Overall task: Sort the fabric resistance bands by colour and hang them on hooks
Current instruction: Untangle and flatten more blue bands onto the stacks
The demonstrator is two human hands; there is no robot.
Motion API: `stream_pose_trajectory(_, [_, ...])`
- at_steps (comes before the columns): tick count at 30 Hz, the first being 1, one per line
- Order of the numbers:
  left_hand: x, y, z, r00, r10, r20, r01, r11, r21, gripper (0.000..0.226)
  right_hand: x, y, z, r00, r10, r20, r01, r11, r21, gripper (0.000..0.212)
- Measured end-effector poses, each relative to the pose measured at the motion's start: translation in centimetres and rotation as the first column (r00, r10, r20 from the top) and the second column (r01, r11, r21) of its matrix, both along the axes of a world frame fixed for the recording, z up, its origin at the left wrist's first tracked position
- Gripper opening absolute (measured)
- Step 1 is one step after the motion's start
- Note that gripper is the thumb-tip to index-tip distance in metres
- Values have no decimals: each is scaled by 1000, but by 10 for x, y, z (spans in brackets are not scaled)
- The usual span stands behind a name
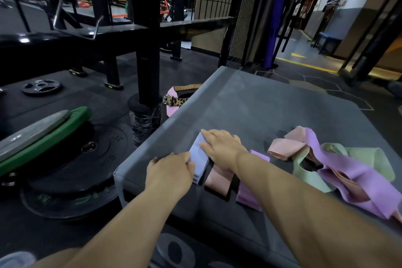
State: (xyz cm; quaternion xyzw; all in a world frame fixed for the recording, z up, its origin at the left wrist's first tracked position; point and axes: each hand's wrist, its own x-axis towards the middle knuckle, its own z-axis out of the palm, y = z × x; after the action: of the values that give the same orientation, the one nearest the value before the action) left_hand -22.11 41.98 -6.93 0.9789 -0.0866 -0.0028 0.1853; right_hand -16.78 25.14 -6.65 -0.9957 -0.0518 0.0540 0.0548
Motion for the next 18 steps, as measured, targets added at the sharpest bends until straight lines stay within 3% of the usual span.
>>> stream_pose_trajectory(18, [-4, 0, 8, 996, 12, -84, -17, 998, -62, 16, -3, -2, -5, 999, -23, 28, 21, 998, 57, 53])
